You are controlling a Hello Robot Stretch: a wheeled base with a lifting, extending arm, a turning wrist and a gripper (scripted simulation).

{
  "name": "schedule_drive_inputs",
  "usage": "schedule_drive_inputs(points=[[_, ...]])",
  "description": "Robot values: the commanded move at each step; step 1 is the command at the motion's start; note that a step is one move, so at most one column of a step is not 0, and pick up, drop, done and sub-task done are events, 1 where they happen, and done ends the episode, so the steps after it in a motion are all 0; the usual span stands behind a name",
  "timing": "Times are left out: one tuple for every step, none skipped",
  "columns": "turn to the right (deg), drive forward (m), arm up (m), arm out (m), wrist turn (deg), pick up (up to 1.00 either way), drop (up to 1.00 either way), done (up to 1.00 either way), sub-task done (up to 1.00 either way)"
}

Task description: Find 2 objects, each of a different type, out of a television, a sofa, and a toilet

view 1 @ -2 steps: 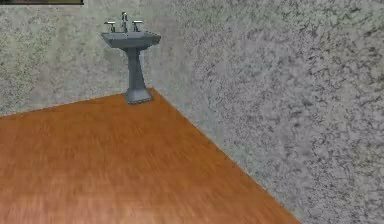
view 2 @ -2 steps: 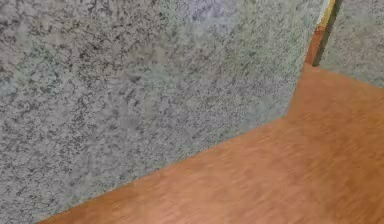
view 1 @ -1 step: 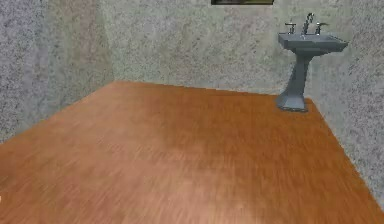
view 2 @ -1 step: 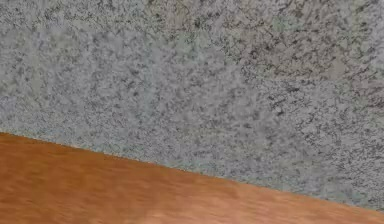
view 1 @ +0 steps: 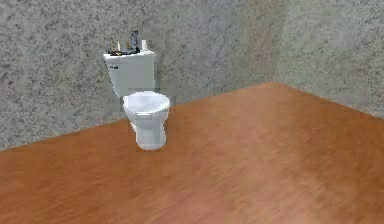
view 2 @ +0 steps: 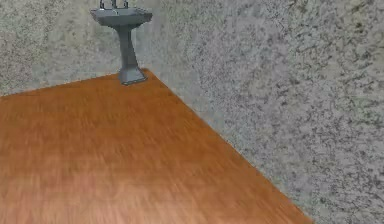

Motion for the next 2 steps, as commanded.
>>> schedule_drive_inputs(points=[[-30.0, 0.00, 0.00, 0.00, 0.0, 0.00, 0.00, 0.00, 0.00], [0.0, 1.00, 0.00, 0.00, 0.0, 0.00, 0.00, 0.00, 0.00]])
